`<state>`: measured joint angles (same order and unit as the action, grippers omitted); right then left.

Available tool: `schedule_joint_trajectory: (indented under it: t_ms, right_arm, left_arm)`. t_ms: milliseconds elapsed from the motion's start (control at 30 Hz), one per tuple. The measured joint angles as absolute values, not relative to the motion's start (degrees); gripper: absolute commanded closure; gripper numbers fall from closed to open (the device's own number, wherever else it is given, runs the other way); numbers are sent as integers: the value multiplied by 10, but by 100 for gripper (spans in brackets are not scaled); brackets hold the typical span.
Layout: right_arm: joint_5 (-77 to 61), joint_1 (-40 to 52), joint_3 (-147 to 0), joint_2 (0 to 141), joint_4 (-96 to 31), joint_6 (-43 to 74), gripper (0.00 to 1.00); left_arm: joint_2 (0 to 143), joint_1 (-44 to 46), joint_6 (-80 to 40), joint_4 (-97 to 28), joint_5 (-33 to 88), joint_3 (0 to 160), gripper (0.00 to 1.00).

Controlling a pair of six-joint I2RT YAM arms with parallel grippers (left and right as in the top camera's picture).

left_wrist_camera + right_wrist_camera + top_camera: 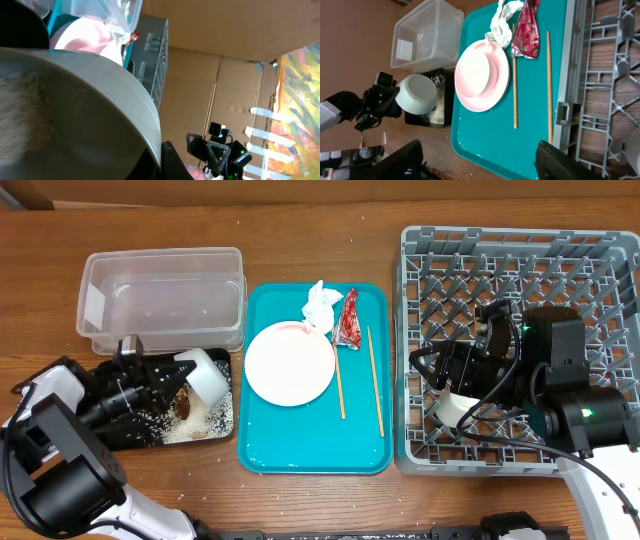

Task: Sort waste into correct bins and load items into the dishwasher
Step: 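Tip the bowl over the black tray to dump the rice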

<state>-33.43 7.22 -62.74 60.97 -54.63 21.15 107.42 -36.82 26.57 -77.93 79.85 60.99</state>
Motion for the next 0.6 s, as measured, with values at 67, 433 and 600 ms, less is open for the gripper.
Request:
schedule_joint_trajectory:
  t_ms: [67, 433, 600]
  right_arm:
    - [-334, 72, -627, 610, -546, 212, 26]
    - [-334, 72, -627, 610, -547, 212, 26]
    - [-334, 72, -627, 610, -549, 212, 25]
  left_arm:
    - [1074, -369, 283, -790, 802, 610, 96]
    - [1075, -372, 439, -842, 814, 610, 96]
    - [1075, -373, 466, -837, 814, 611, 96]
